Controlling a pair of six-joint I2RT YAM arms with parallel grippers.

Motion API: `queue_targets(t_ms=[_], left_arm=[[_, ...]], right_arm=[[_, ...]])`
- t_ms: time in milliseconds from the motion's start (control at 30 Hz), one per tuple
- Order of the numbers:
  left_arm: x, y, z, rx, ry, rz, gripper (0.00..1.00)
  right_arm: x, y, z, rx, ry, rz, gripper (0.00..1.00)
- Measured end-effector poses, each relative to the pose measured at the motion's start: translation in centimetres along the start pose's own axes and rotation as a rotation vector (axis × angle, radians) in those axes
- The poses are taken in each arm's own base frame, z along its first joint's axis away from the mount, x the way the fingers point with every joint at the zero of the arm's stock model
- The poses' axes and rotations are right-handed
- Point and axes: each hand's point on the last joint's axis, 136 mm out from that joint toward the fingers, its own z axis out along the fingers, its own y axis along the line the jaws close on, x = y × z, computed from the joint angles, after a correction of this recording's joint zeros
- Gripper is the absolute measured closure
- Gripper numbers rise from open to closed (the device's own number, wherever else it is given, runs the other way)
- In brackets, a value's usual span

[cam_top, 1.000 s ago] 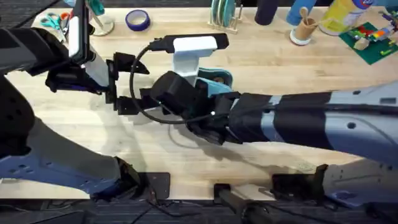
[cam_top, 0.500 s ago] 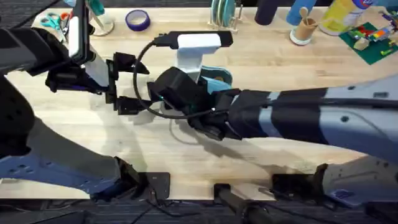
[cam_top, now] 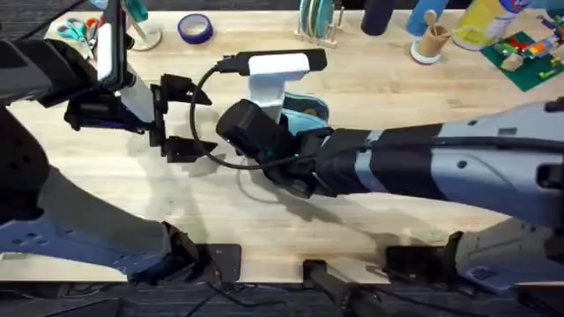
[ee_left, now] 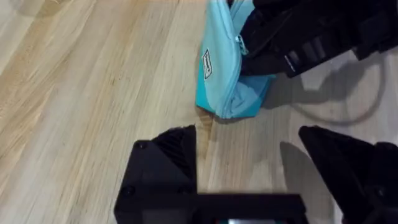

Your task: Unzip the bag, pick up the pens from the table one at a time and place them inside, then zip the bag closed.

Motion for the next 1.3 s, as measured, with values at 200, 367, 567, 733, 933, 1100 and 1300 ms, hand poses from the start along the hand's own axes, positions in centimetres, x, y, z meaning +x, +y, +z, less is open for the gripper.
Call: queue_targets(t_ms=[200, 367, 567, 733, 933, 1100, 1300], left_arm=[[0.0, 0.0, 0.0, 0.000, 0.000, 0.000, 0.006], [0.0, 0.0, 0.0, 0.000, 0.000, 0.000, 0.007], [-0.1, 0.1, 0.0, -0.004, -0.008, -0.001, 0.008], [-0.8, 0.3, 0.0, -0.019, -0.046, -0.008, 0.007], [-2.0, 0.7, 0.1, -0.040, -0.108, -0.009, 0.007], [-3.4, 0.2, 1.6, 0.008, -0.133, 0.027, 0.007], [-4.1, 0.0, 3.6, 0.062, -0.118, 0.113, 0.007]], right_arm=[[0.0, 0.2, -0.2, 0.003, -0.007, -0.006, 0.972], [-0.1, 0.8, -0.8, -0.011, -0.013, -0.037, 0.971], [-2.2, 1.9, -3.0, -0.056, -0.047, -0.038, 0.971], [-3.1, 1.6, -4.5, -0.059, -0.038, -0.043, 0.971], [-3.2, 1.5, -5.0, -0.062, -0.023, -0.053, 0.971], [-3.2, 1.5, -5.0, -0.062, -0.023, -0.053, 0.971], [-3.2, 1.5, -5.0, -0.062, -0.022, -0.053, 0.972]])
